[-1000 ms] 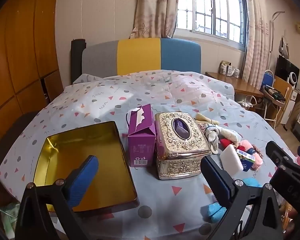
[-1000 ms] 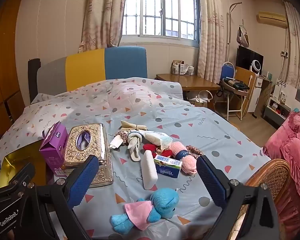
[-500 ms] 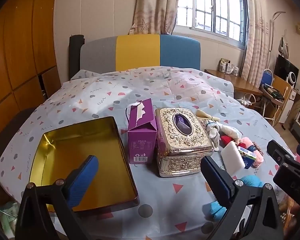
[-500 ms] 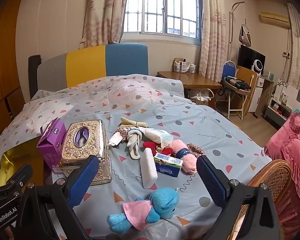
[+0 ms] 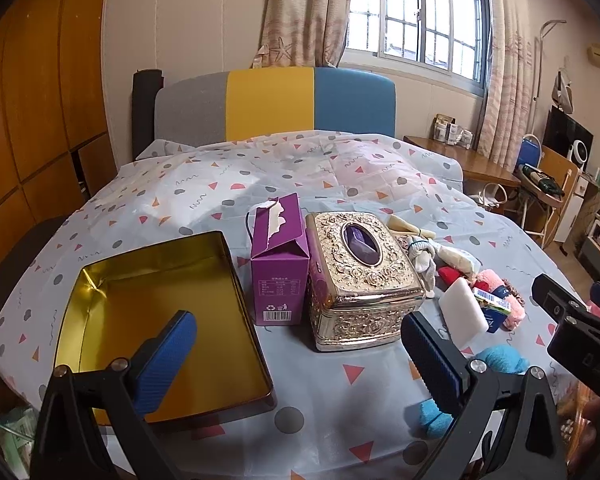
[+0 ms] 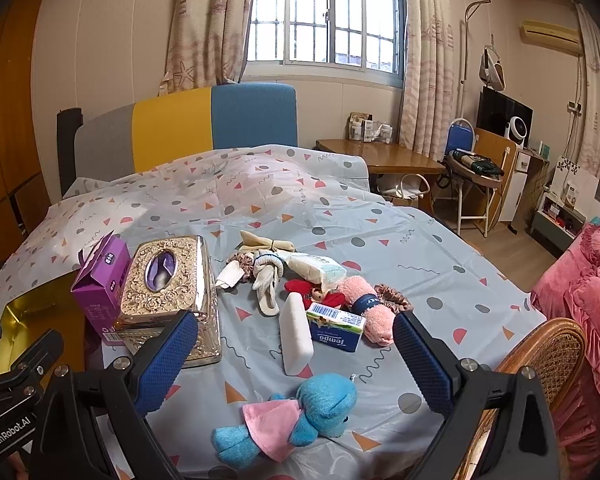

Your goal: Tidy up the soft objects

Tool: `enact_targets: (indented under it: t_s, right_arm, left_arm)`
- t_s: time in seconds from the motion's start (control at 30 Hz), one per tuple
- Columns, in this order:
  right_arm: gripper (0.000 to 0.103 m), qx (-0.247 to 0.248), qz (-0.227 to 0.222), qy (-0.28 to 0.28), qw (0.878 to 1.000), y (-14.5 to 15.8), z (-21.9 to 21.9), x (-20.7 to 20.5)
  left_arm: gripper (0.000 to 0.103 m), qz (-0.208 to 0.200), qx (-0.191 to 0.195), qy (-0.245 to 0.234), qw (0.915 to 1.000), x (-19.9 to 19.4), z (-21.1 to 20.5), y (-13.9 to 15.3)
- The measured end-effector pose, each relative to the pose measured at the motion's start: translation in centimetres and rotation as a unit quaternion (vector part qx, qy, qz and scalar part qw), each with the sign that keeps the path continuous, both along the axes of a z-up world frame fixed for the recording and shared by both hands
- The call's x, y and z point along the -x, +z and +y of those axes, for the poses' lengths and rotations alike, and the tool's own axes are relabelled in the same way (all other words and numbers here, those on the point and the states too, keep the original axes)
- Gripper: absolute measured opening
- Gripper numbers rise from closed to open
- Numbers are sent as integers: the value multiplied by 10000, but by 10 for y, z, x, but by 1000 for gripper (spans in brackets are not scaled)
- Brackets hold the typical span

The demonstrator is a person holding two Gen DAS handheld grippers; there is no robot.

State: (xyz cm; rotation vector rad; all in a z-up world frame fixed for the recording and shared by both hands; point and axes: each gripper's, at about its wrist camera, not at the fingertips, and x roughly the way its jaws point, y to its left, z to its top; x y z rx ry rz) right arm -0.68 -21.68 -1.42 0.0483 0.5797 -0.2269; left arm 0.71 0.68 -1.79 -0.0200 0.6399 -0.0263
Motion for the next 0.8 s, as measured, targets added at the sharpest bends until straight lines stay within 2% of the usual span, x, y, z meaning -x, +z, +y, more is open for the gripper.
enact_targets:
  t_s: [0.8]
  right_arm:
    - [100, -22, -54, -60, 10000, 4, -11, 3]
  left_arm:
    - [103, 110, -5, -251, 9996, 2, -6, -6]
